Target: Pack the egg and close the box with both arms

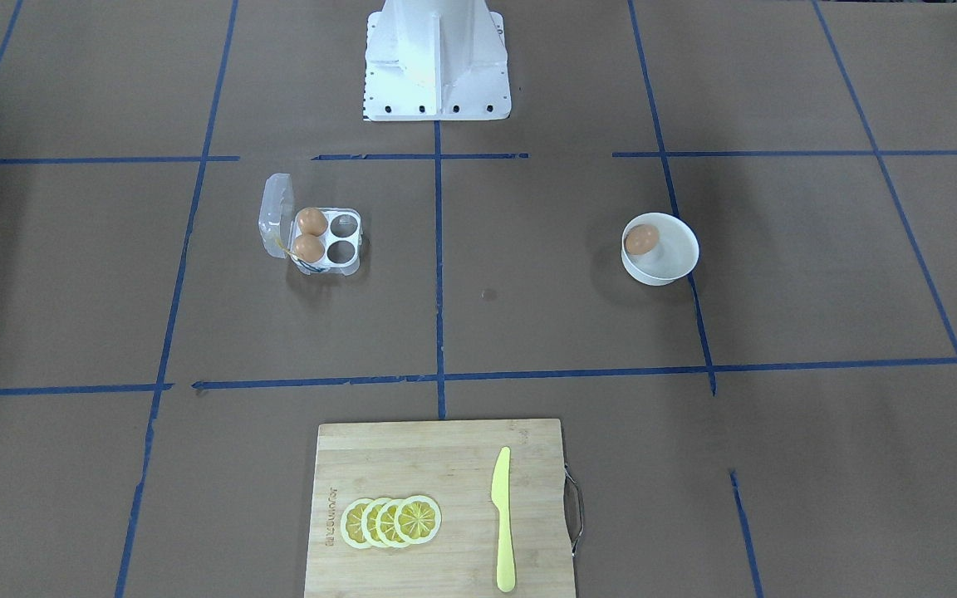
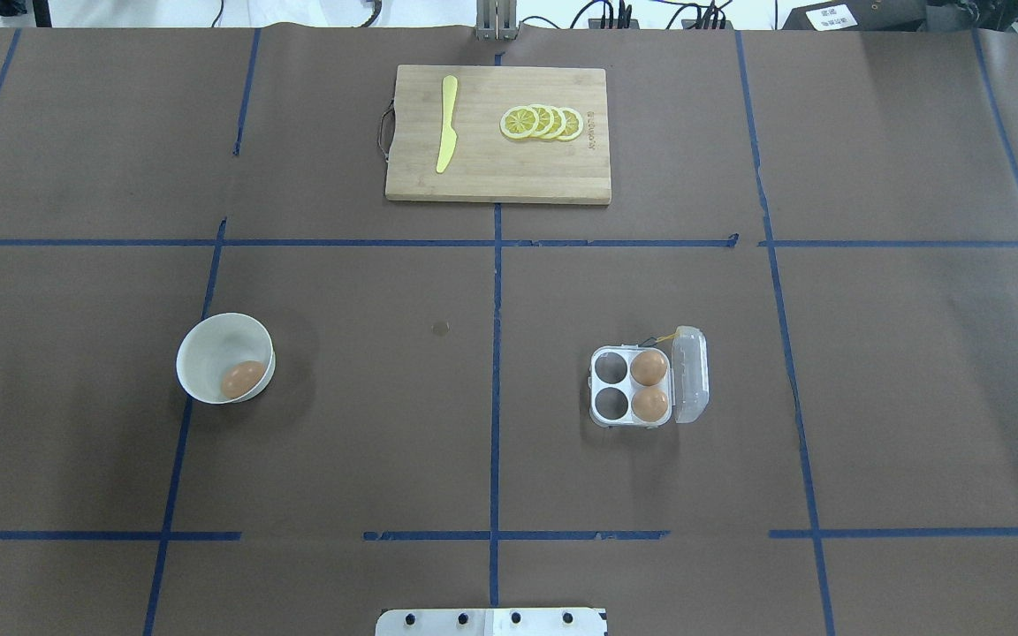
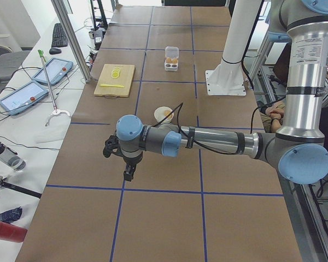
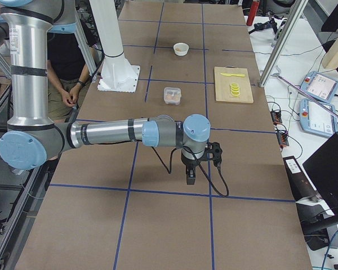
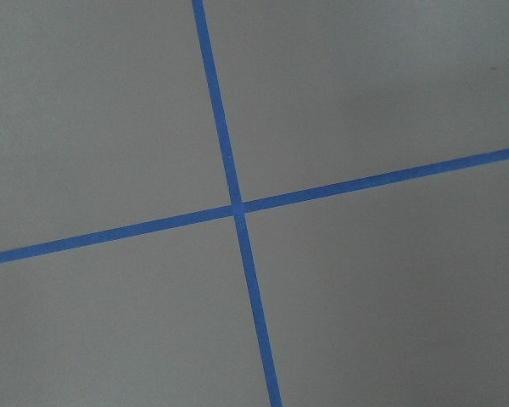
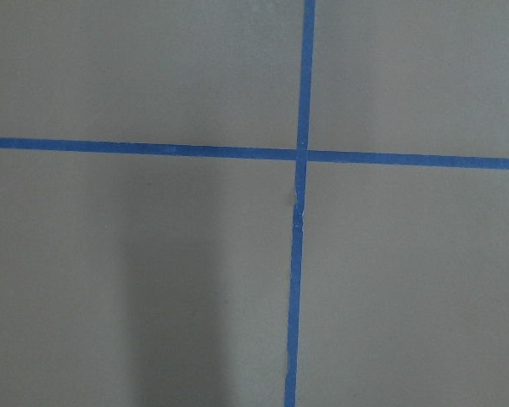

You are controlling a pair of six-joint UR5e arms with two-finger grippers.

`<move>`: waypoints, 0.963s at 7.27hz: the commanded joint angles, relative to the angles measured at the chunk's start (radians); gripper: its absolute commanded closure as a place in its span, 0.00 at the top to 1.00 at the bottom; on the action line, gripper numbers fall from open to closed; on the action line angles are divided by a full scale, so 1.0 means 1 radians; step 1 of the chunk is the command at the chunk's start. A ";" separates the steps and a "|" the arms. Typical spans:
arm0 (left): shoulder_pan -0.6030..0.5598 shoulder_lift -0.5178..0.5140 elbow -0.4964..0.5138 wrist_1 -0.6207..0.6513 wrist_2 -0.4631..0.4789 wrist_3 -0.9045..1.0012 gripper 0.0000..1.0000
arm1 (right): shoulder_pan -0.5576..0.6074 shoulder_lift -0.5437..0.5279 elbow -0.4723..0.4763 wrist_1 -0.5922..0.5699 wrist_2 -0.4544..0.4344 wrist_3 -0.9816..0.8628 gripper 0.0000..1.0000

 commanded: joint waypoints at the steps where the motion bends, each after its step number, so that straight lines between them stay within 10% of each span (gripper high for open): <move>1: 0.132 -0.003 -0.151 -0.017 0.000 -0.274 1.00 | -0.001 0.001 0.003 0.002 0.000 0.021 1.00; 5: 0.374 0.052 -0.214 -0.427 0.049 -0.757 1.00 | -0.002 0.025 0.005 0.000 0.003 0.029 1.00; 7: 0.549 0.056 -0.237 -0.479 0.249 -0.826 1.00 | -0.007 0.036 0.000 0.000 0.000 0.026 1.00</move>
